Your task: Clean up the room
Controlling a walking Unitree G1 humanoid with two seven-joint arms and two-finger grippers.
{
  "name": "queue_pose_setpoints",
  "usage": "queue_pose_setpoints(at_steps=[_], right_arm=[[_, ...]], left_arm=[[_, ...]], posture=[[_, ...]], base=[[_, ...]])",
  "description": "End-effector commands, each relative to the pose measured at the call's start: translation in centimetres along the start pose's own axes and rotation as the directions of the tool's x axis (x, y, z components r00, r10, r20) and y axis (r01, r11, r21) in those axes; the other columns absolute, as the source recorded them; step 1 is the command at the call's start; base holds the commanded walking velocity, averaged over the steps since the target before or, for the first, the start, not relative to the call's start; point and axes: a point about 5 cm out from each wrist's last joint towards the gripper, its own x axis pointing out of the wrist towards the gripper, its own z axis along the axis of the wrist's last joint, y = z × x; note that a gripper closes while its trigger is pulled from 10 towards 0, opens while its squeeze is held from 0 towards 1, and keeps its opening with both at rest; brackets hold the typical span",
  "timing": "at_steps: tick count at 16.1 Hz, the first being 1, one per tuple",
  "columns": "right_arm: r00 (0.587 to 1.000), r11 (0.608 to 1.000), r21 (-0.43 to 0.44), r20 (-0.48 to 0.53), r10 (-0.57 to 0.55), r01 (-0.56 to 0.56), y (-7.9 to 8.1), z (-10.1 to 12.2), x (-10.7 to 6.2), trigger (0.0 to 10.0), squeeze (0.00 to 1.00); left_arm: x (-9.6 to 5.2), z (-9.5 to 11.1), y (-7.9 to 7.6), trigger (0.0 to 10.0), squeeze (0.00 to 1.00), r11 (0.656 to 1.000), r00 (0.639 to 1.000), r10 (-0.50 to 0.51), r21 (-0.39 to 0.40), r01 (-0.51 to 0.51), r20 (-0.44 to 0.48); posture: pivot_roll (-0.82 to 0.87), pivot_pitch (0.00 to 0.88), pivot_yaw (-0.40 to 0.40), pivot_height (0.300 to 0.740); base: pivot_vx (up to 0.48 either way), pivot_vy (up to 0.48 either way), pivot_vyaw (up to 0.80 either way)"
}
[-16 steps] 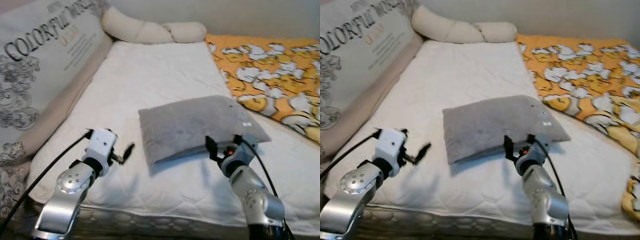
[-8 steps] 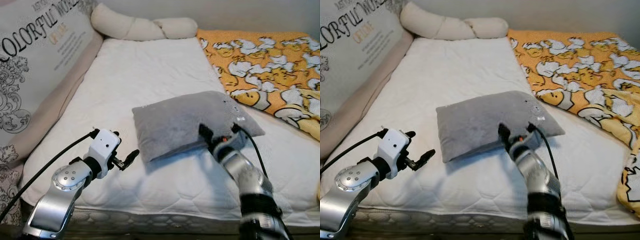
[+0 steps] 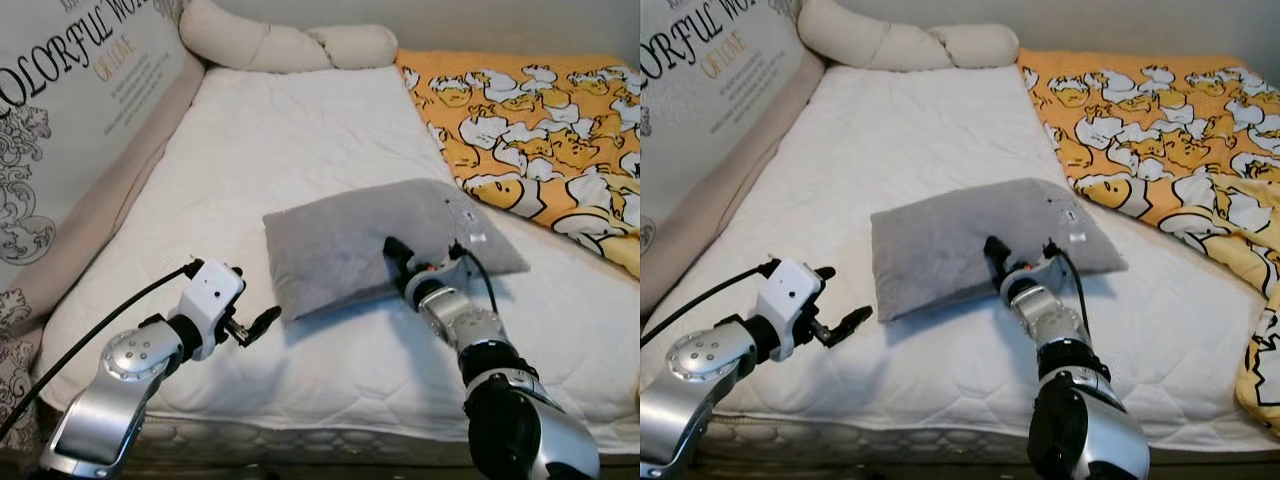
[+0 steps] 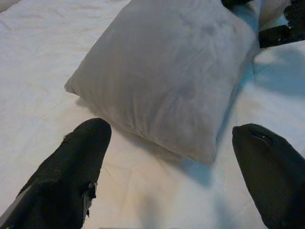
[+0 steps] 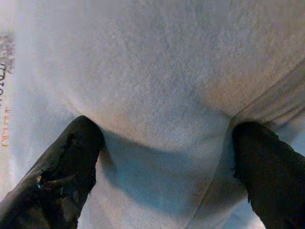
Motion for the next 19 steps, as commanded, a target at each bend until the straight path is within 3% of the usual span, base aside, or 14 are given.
queue_pose_setpoints(at_steps=[1, 2, 3, 4, 19], right_arm=[[1.0, 0.999, 0.033, -0.014, -0.006, 0.007, 0.86, -0.47, 0.41, 10.0, 0.0], [0.998, 0.999, 0.005, -0.033, -0.05, 0.05, 0.71, -0.73, 0.53, 7.3, 0.0], [0.996, 0.996, -0.039, -0.037, -0.077, 0.076, 0.58, -0.85, 0.58, 2.8, 0.0], [0.995, 0.993, -0.07, -0.018, -0.1, 0.099, 0.47, -0.7, 0.61, 0.0, 0.0], [0.994, 0.993, -0.055, 0.024, -0.107, 0.108, 1.38, 0.14, 0.85, 0.0, 0.0]], left_arm=[[-0.09, 0.76, 0.22, 10.0, 0.0, 1.0, 1.0, -0.002, 0.022, 0.002, 0.018], [-0.08, 0.8, 0.23, 10.0, 0.0, 1.0, 1.0, 0.0, 0.024, 0.0, 0.016], [-0.06, 0.84, 0.22, 10.0, 0.0, 1.0, 1.0, 0.001, 0.025, -0.002, 0.016], [-0.09, 0.87, 0.21, 10.0, 0.0, 1.0, 1.0, 0.006, 0.025, -0.006, 0.015], [0.16, 0.31, 0.8, 10.0, 0.0, 1.0, 1.0, -0.006, 0.009, 0.006, -0.011]], posture=[[0.06, 0.0, 0.018, 0.74], [0.07, 0.0, 0.015, 0.74], [0.08, 0.0, 0.014, 0.74], [0.08, 0.0, 0.014, 0.74], [0.06, 0.0, 0.023, 0.74]], base=[[0.0, 0.0, 0.0], [0.0, 0.0, 0.0], [0.0, 0.0, 0.0], [0.0, 0.0, 0.0], [0.0, 0.0, 0.0]])
